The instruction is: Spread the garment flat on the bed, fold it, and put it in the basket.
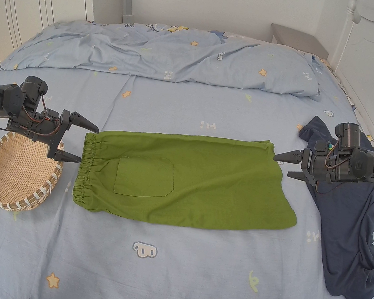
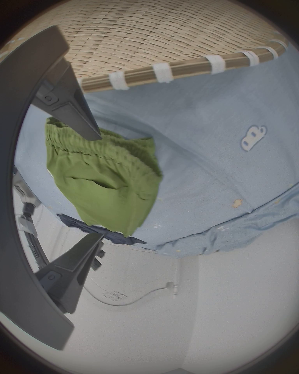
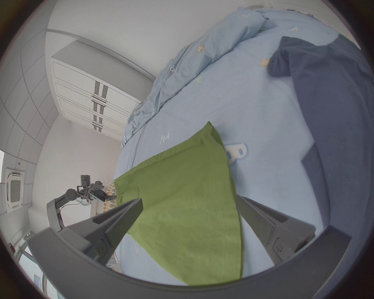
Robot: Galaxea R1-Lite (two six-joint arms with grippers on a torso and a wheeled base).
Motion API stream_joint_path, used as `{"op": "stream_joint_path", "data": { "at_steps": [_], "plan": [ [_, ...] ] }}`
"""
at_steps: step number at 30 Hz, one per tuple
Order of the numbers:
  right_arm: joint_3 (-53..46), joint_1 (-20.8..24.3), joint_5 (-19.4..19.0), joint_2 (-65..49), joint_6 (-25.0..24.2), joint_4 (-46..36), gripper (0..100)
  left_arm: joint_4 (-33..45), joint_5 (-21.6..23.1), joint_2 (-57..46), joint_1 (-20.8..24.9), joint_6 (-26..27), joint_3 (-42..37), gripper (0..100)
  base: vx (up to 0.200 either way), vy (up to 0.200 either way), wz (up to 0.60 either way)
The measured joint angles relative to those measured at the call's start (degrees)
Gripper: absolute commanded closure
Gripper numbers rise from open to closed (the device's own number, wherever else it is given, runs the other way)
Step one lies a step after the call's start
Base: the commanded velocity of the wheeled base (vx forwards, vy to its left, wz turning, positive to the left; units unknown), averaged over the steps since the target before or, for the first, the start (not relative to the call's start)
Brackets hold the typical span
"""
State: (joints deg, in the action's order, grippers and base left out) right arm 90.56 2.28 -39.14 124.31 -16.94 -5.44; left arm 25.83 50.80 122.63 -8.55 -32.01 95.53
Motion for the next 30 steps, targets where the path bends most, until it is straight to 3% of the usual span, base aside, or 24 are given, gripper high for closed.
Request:
{"op": "stream_joint_path", "data": {
  "at_steps": [4, 9, 15, 23, 30],
  "plan": [
    [-6.97, -0.5, -0.68, -3.36, -1.44, 3.36, 0, -0.41, 0.09, -1.76, 0.87, 7.08, -6.34, 0, 0.0, 0.0, 0.0],
    [-13.53, -1.12, -1.58, -7.44, -2.84, 6.33, 0, -4.08, 0.02, -3.94, 1.68, 11.22, -15.31, 0, 0.0, 0.0, 0.0],
    [-16.66, -1.35, -2.1, -10.84, -3.41, 7.53, 0, -11.76, -1.05, -5.75, 2.46, 12.51, -21.91, 0, 0.0, 0.0, 0.0],
    [-17.8, -0.85, -2.18, -12.53, -3.55, 7.73, 0, -12.68, -3.17, -7.24, 3.54, 12.71, -23.92, 0, 0.0, 0.0, 0.0],
    [-17.86, -0.55, -2.16, -12.68, -3.52, 7.7, 0, -12.73, -10.35, -8.2, 3.38, 13.06, -23.97, 0, 0.0, 0.0, 0.0]
  ]
}}
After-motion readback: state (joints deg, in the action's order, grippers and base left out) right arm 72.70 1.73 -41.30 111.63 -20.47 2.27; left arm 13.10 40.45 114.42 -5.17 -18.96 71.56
